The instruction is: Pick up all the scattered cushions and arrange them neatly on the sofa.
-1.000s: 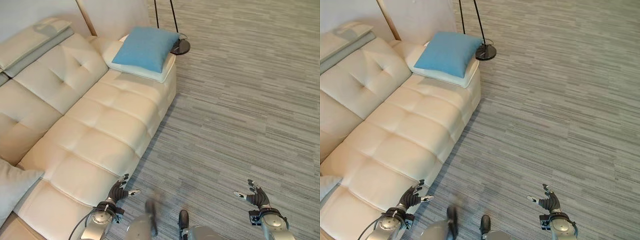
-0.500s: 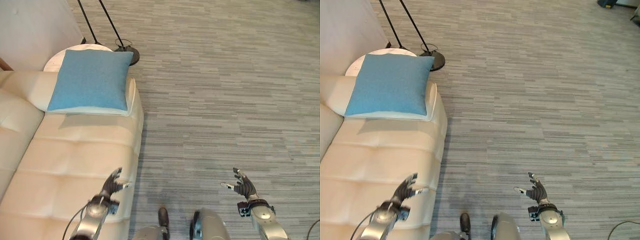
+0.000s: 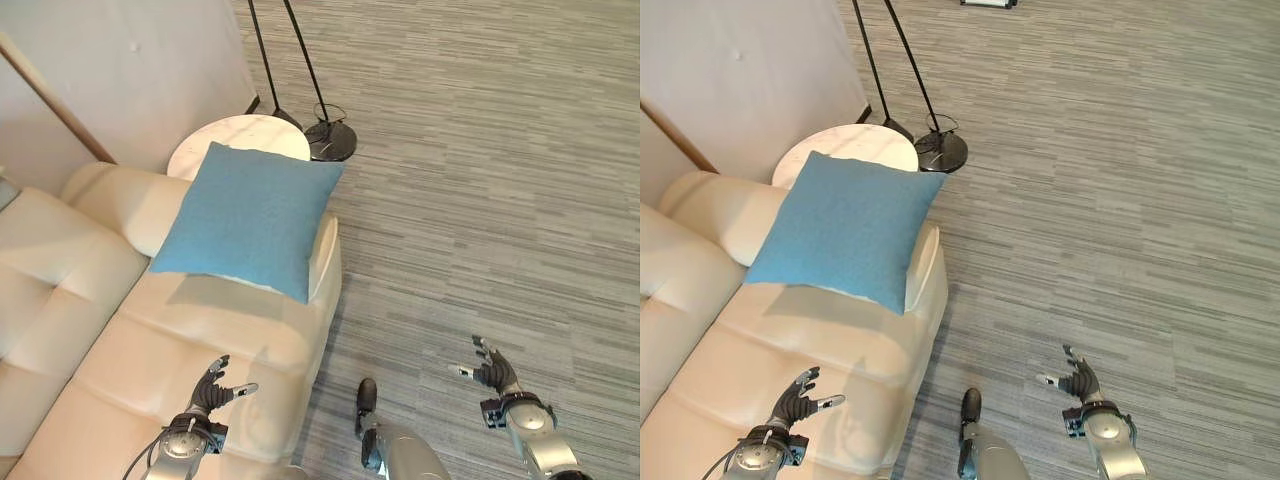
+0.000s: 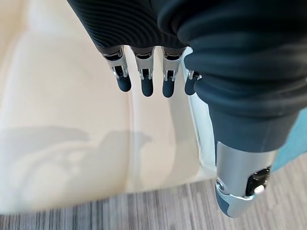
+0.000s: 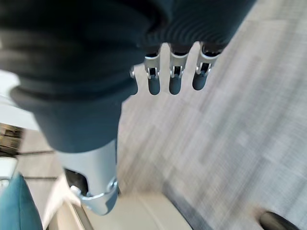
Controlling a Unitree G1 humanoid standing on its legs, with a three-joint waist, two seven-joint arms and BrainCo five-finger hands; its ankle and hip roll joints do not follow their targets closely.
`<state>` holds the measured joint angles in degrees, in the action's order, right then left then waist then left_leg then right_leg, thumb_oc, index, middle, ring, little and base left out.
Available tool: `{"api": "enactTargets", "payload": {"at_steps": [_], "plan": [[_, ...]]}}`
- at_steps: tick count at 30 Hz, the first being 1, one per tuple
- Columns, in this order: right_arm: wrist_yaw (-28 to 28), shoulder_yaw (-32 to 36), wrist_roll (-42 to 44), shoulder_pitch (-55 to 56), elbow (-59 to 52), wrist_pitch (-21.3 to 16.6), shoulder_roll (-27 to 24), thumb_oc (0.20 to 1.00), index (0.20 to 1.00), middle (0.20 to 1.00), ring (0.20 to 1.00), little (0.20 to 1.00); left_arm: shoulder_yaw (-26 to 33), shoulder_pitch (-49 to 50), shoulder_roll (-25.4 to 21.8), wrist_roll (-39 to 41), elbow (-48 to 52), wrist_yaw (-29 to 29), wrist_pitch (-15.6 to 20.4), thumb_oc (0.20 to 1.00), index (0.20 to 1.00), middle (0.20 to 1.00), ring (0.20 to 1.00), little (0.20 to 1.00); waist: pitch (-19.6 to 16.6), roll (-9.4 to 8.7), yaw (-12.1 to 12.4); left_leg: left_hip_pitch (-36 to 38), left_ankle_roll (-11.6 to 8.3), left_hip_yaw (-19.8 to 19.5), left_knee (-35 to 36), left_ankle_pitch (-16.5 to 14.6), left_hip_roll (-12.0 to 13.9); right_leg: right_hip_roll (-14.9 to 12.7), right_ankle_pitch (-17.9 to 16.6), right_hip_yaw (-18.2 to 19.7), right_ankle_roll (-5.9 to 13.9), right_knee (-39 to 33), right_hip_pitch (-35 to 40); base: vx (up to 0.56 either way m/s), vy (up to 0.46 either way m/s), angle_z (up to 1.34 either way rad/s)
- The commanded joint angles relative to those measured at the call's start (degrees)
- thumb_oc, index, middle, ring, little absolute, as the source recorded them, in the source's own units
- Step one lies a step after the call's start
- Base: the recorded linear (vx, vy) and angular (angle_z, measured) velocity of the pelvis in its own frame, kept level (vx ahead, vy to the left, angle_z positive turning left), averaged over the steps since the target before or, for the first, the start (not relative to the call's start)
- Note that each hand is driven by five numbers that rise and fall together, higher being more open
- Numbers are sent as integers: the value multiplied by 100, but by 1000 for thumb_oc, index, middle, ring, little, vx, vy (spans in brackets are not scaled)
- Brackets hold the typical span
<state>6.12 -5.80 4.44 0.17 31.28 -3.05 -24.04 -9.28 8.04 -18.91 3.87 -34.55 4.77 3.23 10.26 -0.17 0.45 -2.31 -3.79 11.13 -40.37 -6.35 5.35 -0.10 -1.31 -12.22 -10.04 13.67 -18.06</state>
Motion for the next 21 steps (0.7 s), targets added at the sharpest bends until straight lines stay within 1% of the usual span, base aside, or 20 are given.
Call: {"api": "enactTargets", "payload": {"at_steps": [1, 4, 5, 6, 7, 8, 9, 10, 13, 14, 15, 16, 17, 18, 19, 21], "plan": [[99, -29, 44, 62, -506, -82, -310, 1000, 1000, 1000, 1000, 1000, 167, -264, -273, 183, 411, 14, 200, 1000, 1000, 1000, 1000, 1000, 80, -42, -154, -356, 3, -284, 1403, 792, 569, -759, 106, 385, 1374, -528, 605, 265, -254, -31], [119, 65, 81, 96, -505, -91, -377, 1000, 1000, 1000, 1000, 1000, 13, -351, -232, 63, 363, -39, 189, 1000, 1000, 1000, 1000, 1000, 42, -52, -124, -564, 141, -210, 1871, 298, 35, -720, 202, 373, 1390, -617, 906, 192, -116, -19], [119, 65, 81, 96, -505, -91, -377, 1000, 1000, 1000, 1000, 1000, 13, -351, -232, 63, 363, -39, 189, 1000, 1000, 1000, 1000, 1000, 43, -52, -124, -563, 141, -210, 1872, 298, 35, -720, 202, 372, 1390, -617, 907, 228, -118, 8], [133, 101, 132, 143, -485, -95, -327, 1000, 1000, 1000, 1000, 1000, -52, -391, -198, 12, 351, -64, 202, 1000, 1000, 1000, 1000, 1000, -15, 28, -108, -609, 234, -11, 2576, 140, -478, -598, 218, 304, 1440, -722, 1066, 228, -96, 17], [150, 117, 144, 151, -457, -83, -300, 1000, 1000, 1000, 1000, 1000, -50, -399, -182, 22, 347, -69, 203, 1000, 1000, 1000, 1000, 1000, -14, 64, -96, -597, 244, 78, 2667, 129, -539, -556, 245, 261, 1453, -749, 1161, 345, -72, 42], [140, 63, 96, 140, -454, -74, -250, 1000, 1000, 1000, 1000, 1000, 3, -296, -186, 14, 409, -43, 187, 1000, 1000, 1000, 1000, 1000, -47, 108, -50, -463, 288, -20, 2890, 95, -616, -434, 276, 326, 1481, -745, 1192, 174, 7, 43], [140, 62, 96, 138, -454, -74, -248, 1000, 1000, 1000, 1000, 1000, 5, -296, -188, 13, 410, -43, 186, 1000, 1000, 1000, 1000, 1000, -57, 102, -51, -471, 289, -18, 2911, 119, -622, -438, 261, 327, 1479, -755, 1179, 176, 23, 11], [137, 42, 66, 138, -454, -76, -243, 1000, 1000, 1000, 1000, 1000, 41, -228, -175, 34, 445, -30, 185, 1000, 1000, 1000, 1000, 1000, -70, 102, -7, -419, 321, -213, 2988, 109, -729, -392, 281, 354, 1486, -742, 1220, 124, 0, -40], [130, 15, 54, 145, -428, -62, -157, 1000, 1000, 1000, 1000, 1000, 68, -176, -178, 71, 431, -30, 149, 1000, 1000, 1000, 1000, 1000, -82, 49, 27, -386, 345, -260, 2984, 93, -711, -370, 353, 378, 1498, -634, 1254, 145, 6, -40], [114, -22, 74, 162, -454, -63, -102, 1000, 1000, 1000, 1000, 1000, 90, -143, -207, 101, 427, -35, 131, 1000, 1000, 1000, 1000, 1000, -63, 38, 115, -347, 428, -358, 3036, 46, -755, -358, 441, 418, 1510, -318, 1176, 127, 33, -31], [97, -47, 54, 176, -473, -58, -79, 1000, 1000, 1000, 1000, 1000, 122, -102, -223, 107, 444, -41, 108, 1000, 1000, 1000, 1000, 1000, -34, 44, 161, -234, 504, -381, 3109, -31, -766, -377, 475, 401, 1571, -5, 1123, 161, 58, -41], [67, -74, 9, 171, -480, -45, -72, 1000, 1000, 1000, 1000, 1000, 146, -98, -235, 121, 463, -43, 97, 1000, 1000, 1000, 1000, 1000, -18, 58, 197, -190, 587, -389, 3155, -57, -787, -422, 434, 401, 1657, 348, 971, 108, 62, -36], [40, -96, -43, 158, -498, -15, -68, 1000, 1000, 1000, 1000, 1000, 156, -98, -259, 116, 487, -55, 82, 1000, 1000, 1000, 1000, 1000, 32, 71, 189, -135, 646, -400, 3184, -75, -782, -446, 320, 452, 1749, 847, 761, 122, 39, -31], [22, -128, -60, 170, -544, -30, -13, 1000, 1000, 1000, 1000, 1000, 170, -122, -310, 67, 454, -23, 70, 1000, 1000, 1000, 1000, 1000, 131, 104, 134, -36, 699, -464, 3201, -138, -766, -499, 136, 526, 1876, 1406, 359, 89, 13, -15], [22, -129, -60, 170, -545, -29, -13, 1000, 1000, 1000, 1000, 1000, 171, -122, -310, 66, 453, -23, 70, 1000, 1000, 1000, 1000, 1000, 127, 98, 135, -42, 701, -462, 3199, -141, -773, -507, 147, 530, 1878, 1427, 344, 150, -33, -13], [-5, -157, -68, 131, -555, -16, -11, 1000, 1000, 1000, 1000, 1000, 194, -145, -299, 82, 436, -13, 80, 1000, 1000, 1000, 1000, 1000, 132, 140, 91, 145, 662, -538, 3335, -234, -757, -630, 230, 466, 1764, 1086, 135, 281, -120, 2]]}}
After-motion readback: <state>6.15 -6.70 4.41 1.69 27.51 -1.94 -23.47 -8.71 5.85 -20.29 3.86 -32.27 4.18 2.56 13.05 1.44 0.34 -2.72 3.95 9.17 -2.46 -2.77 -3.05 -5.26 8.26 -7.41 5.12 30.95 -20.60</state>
